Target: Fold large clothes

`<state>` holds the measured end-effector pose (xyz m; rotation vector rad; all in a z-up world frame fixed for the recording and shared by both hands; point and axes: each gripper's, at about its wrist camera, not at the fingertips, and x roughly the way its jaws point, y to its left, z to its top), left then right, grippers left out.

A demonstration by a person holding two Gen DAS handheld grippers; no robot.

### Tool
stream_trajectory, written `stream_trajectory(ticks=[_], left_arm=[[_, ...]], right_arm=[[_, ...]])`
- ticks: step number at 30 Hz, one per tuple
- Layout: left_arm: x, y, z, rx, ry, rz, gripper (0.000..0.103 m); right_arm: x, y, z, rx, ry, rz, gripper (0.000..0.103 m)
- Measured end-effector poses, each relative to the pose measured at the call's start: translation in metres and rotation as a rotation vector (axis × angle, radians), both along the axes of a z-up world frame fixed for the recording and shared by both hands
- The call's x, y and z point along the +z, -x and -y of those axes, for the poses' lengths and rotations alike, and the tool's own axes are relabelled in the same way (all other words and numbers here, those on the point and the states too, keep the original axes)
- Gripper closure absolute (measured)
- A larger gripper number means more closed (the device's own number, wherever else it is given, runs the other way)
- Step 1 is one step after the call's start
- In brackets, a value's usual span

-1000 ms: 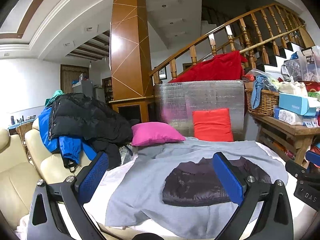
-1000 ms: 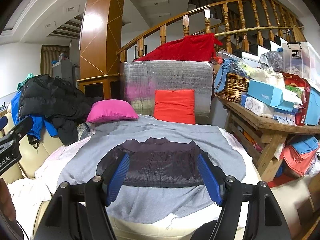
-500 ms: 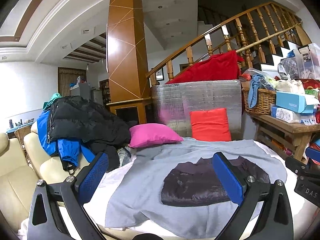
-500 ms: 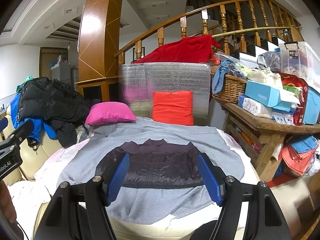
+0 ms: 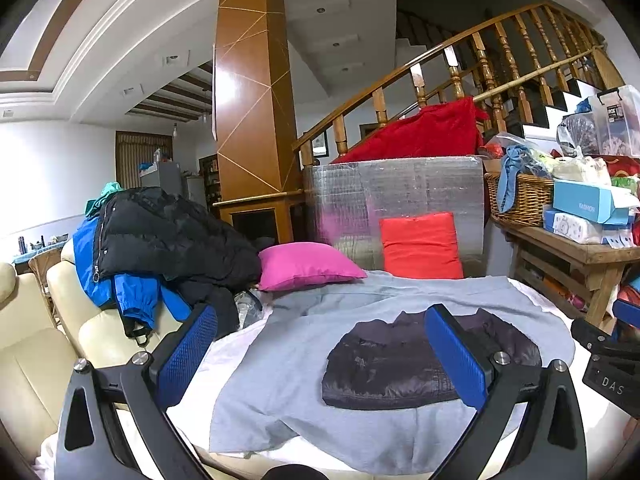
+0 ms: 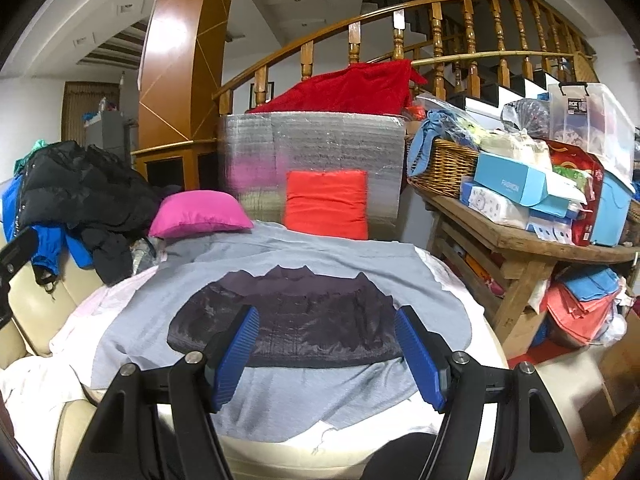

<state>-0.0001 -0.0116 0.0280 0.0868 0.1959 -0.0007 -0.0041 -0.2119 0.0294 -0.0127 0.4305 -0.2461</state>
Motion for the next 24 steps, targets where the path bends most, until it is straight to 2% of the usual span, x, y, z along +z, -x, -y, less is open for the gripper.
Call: stream_trajectory(ticks=[24], left_arm=[[-0.0032, 0.0022, 0.0049, -0.018, -0.01, -0.011, 0.0]], right_arm=[[0.0052, 0.005, 0.0005, -0.016, 0.029, 0.01, 0.029]])
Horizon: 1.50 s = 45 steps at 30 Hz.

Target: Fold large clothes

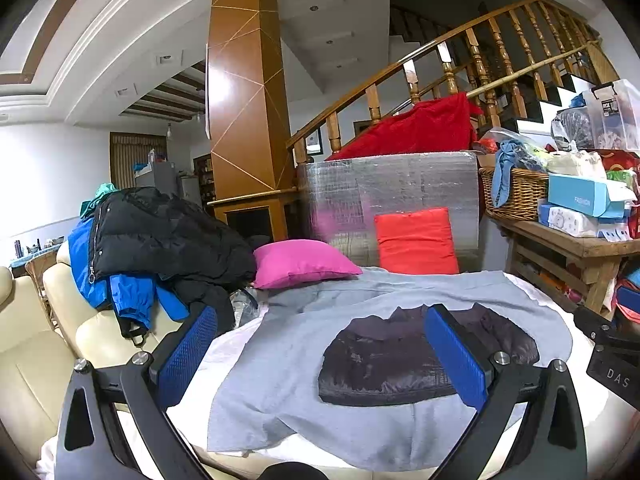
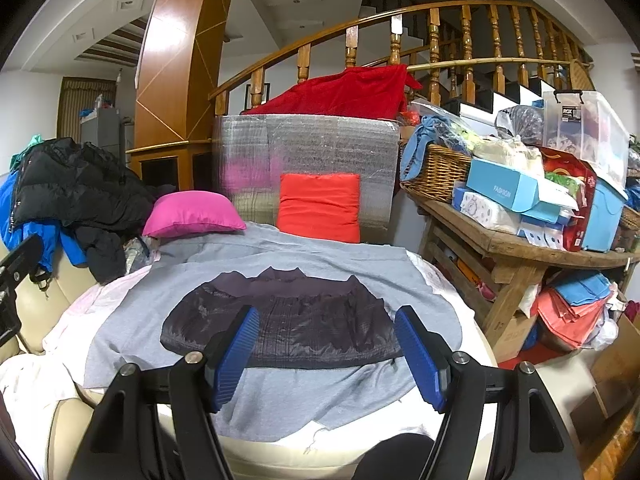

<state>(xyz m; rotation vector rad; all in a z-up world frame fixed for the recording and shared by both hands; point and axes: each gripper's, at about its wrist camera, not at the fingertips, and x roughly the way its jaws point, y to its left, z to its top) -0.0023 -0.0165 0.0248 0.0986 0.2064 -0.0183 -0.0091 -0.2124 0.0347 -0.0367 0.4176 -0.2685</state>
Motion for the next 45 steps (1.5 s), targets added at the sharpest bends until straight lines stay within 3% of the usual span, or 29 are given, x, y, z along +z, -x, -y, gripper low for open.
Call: stream_trajectory(ticks=[45], left_arm=[[-0.011, -0.01, -0.008, -0.004, 0.035, -0.039, 0.0]], right_arm=[[-0.001, -0.001, -0.008, 0.029, 0.043, -0.013, 0.029]])
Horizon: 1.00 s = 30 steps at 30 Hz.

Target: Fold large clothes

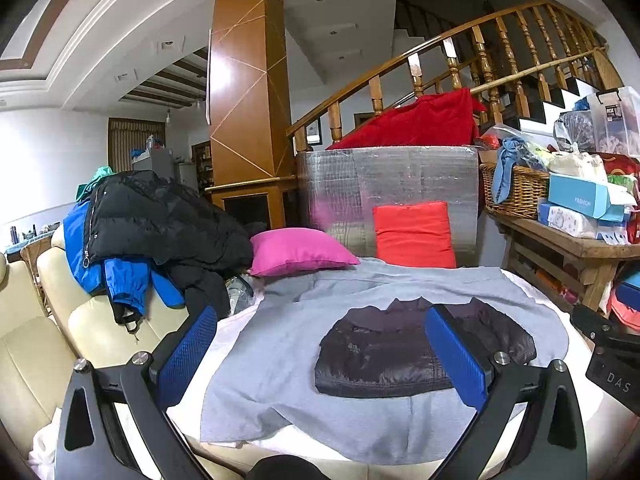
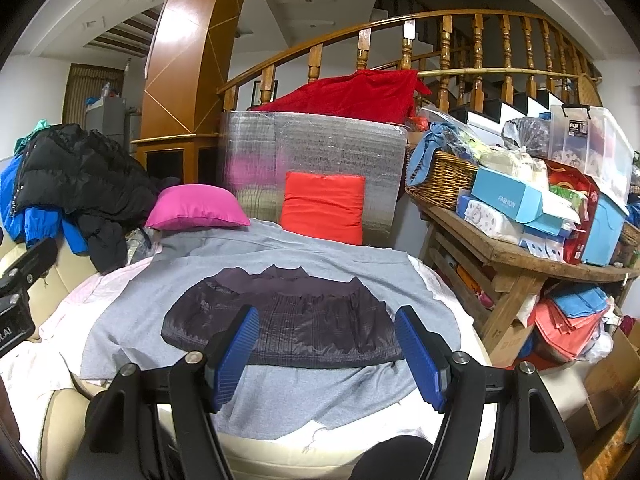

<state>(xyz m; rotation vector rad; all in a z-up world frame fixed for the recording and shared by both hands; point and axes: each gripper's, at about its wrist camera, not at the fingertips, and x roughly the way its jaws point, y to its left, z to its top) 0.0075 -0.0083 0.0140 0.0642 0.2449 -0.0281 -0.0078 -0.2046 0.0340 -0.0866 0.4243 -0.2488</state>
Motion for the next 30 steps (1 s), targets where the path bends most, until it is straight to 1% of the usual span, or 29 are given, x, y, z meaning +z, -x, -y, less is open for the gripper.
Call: stream_trajectory(ticks=[6, 18, 30], left_arm=[[0.0006, 0.001, -0.0024, 0.005, 0.007, 0.002, 0.0], [0.003, 0.0071, 0.0039, -0.01, -0.012, 0.008, 0.0], [0.0031, 0.0062, 0.005, -0.01, -0.005, 0.005, 0.0]], right_arm=[[-0.0007, -0.001, -0.0017, 0.009, 0.01, -0.005, 0.029], [-0.0003, -0.0003, -0.0034, 0.012, 0.018, -0.007, 0.029], [0.0002, 0.0027, -0.0047, 0.015, 0.015, -0.007, 0.029]])
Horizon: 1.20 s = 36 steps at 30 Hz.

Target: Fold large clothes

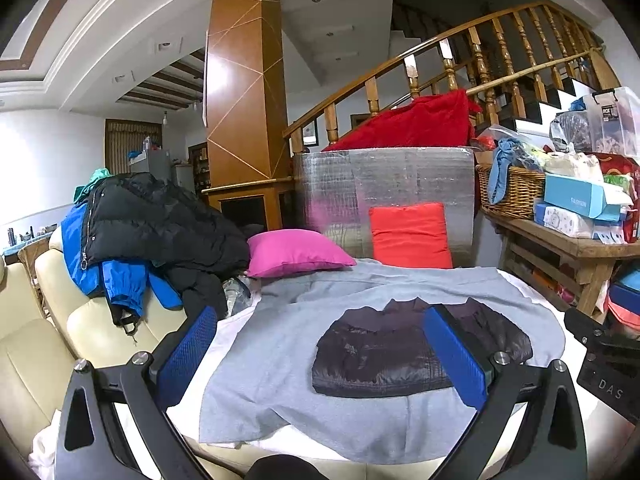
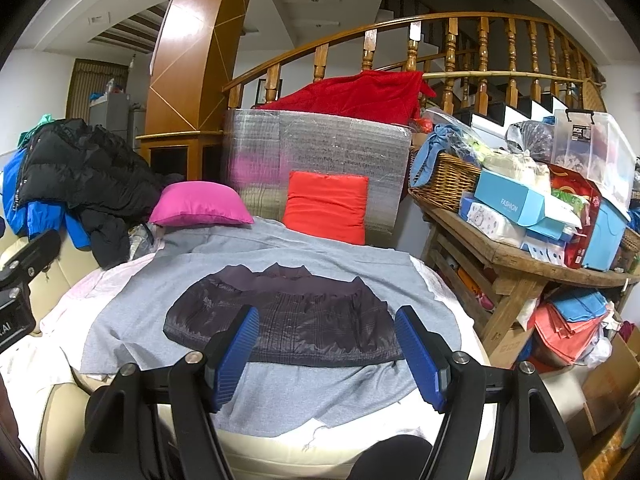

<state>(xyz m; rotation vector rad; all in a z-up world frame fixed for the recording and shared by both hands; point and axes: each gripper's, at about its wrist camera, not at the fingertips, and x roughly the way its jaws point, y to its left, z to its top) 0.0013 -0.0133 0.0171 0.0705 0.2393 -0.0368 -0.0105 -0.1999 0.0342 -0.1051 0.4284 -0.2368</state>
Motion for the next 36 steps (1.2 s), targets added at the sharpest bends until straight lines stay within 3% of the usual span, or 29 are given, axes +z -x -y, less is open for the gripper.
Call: stream_trajectory(ticks=[29, 34, 36], left_arm=[[-0.011, -0.015, 0.001, -0.003, 0.015, -0.032, 0.0], [-0.024, -0.058, 0.0, -0.031, 0.047, -0.005, 0.0], [-0.044, -0.115, -0.01, 0.041, 0.068, -0.108, 0.0]], right_arm=[[-0.011, -0.018, 0.001, 0.021, 0.014, -0.046, 0.029], [-0.016, -0.049, 0.019, 0.056, -0.031, -0.085, 0.029], [-0.024, -0.079, 0.047, 0.062, -0.077, -0.143, 0.029]])
